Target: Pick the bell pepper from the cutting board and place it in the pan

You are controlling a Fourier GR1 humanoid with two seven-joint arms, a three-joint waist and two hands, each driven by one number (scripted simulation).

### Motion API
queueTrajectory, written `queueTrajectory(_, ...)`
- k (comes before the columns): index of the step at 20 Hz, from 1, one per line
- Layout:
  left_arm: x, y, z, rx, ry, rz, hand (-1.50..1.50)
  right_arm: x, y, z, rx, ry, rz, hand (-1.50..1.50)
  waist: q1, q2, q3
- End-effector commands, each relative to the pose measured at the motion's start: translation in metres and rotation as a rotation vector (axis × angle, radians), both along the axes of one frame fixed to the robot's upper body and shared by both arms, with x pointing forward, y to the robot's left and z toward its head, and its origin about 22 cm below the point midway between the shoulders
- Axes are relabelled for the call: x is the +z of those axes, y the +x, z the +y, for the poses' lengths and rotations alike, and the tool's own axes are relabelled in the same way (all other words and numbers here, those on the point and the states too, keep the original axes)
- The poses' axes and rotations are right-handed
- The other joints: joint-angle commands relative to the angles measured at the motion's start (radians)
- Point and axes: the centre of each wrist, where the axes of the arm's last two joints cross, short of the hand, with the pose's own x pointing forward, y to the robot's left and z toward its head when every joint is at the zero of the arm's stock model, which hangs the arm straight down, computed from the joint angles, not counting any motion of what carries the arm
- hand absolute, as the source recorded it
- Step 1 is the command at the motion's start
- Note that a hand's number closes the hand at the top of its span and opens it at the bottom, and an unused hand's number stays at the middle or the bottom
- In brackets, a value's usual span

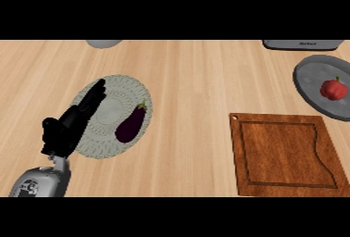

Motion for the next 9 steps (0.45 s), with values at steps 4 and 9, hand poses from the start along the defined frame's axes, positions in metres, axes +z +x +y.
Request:
queueTrajectory(4,0.013,-0.001,0.012,0.002,0.001,0.005,0.0,-0.025,-0.041,-0.007,0.036,0.012,-0.04,-1.5,-0.011,-0.006,-0.001)
queueTrajectory(9,0.0,-0.013,0.001,-0.004,0.006,-0.002,0.0,-0.046,-0.026,0.018,0.012,-0.024,-0.043,-1.5,-0.005,-0.006,-0.001)
